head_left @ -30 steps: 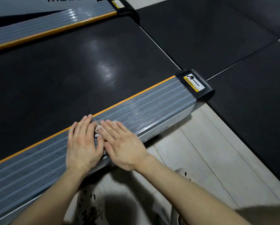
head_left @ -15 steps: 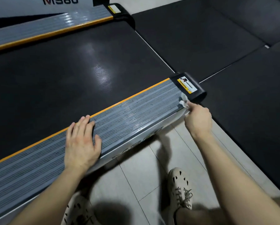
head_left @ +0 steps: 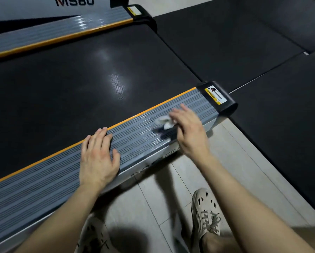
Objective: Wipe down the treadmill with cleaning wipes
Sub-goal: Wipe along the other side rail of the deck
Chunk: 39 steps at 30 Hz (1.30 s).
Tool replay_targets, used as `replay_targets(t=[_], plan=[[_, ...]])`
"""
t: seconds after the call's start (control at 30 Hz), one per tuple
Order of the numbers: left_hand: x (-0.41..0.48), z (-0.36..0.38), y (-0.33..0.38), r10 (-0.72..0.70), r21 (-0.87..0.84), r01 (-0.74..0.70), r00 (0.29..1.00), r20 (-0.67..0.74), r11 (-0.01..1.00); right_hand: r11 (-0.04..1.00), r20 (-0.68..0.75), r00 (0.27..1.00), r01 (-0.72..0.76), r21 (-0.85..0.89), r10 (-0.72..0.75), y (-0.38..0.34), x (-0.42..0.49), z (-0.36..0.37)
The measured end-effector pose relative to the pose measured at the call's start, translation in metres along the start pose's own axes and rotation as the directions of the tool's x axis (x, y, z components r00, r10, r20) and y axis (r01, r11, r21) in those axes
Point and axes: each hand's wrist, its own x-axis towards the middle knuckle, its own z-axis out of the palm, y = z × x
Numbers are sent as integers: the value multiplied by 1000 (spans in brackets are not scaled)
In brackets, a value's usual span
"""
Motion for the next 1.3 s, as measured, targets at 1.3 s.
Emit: replay_targets(t=[1.3], plan=[[-1,-3,0,2,-18,-2,999,-36,1000,952,459,839,300,61,-293,-58,-23,9]])
